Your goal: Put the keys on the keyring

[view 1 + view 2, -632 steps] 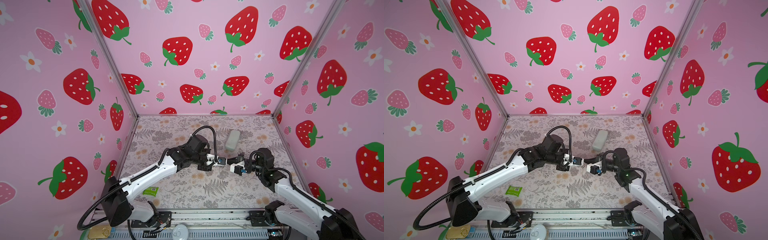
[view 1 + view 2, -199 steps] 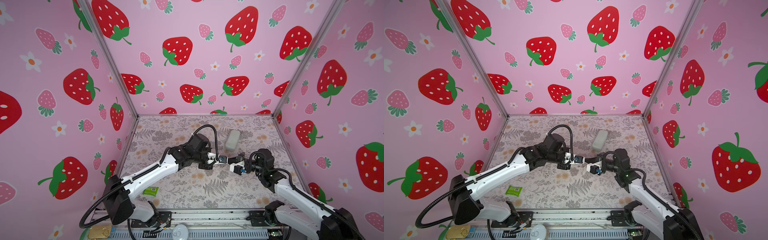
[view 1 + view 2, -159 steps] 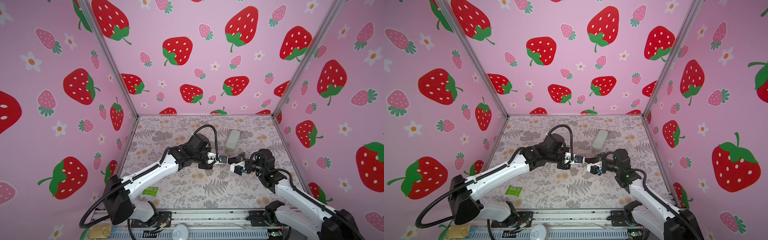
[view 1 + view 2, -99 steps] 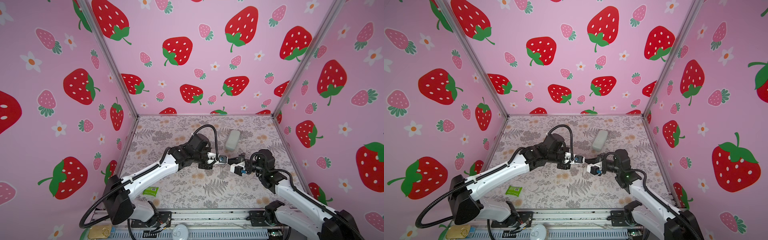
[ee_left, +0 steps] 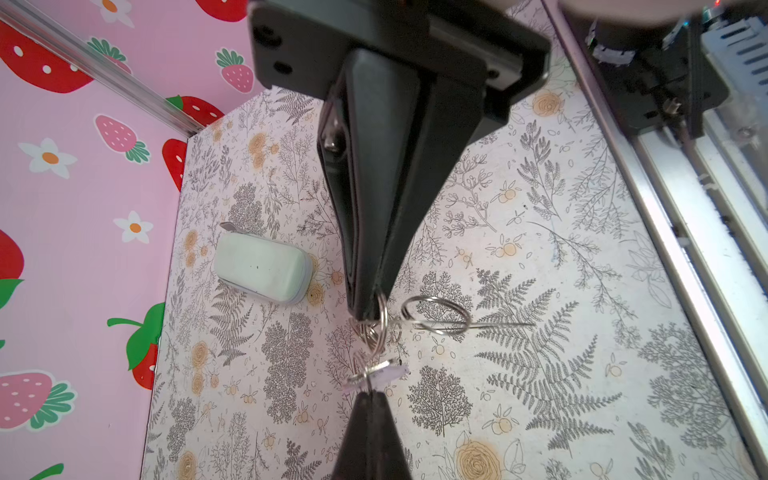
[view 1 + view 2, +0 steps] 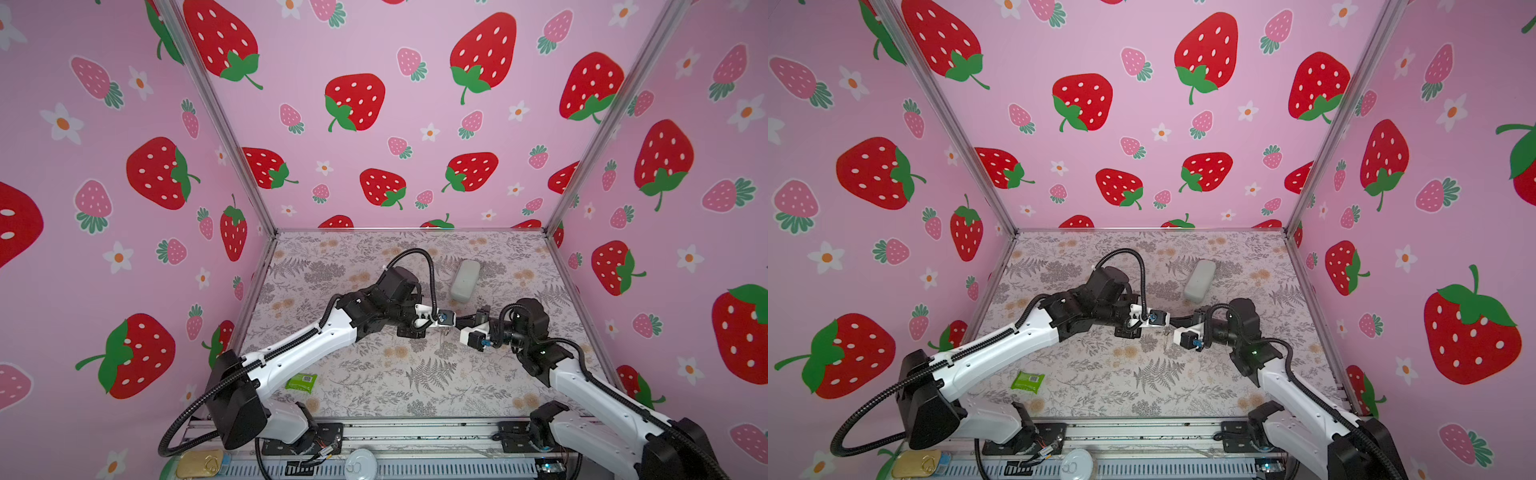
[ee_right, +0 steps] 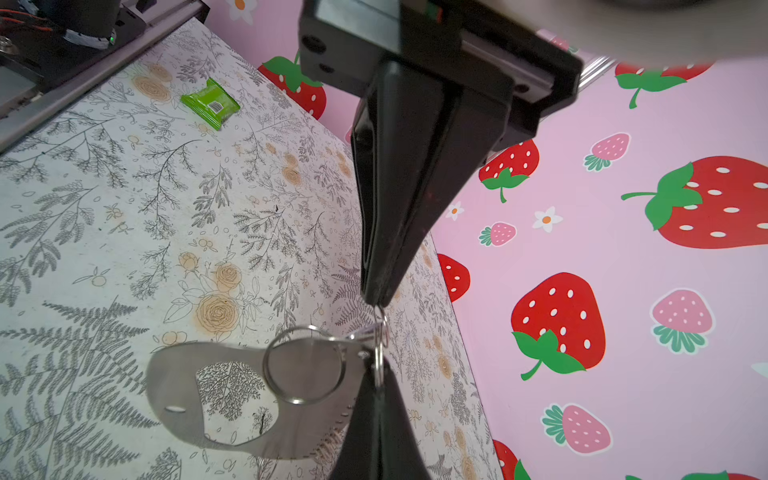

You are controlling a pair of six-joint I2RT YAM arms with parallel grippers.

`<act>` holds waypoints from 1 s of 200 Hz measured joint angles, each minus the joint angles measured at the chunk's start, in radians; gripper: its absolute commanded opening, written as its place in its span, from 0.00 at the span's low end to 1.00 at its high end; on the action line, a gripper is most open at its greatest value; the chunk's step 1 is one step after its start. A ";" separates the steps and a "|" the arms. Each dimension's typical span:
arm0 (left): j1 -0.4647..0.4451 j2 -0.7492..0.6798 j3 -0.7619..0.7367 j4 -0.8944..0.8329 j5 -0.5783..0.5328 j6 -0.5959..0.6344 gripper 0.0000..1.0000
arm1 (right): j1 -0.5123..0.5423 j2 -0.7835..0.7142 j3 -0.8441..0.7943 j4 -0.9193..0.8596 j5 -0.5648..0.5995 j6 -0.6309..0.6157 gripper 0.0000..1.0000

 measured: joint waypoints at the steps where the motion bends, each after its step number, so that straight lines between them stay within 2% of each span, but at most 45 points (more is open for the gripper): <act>1: 0.000 0.000 0.000 0.000 0.000 0.000 0.00 | 0.000 0.000 0.000 0.000 0.000 0.000 0.00; 200: -0.003 0.000 0.006 0.000 -0.001 -0.011 0.00 | 0.000 0.002 -0.019 0.045 0.005 0.028 0.00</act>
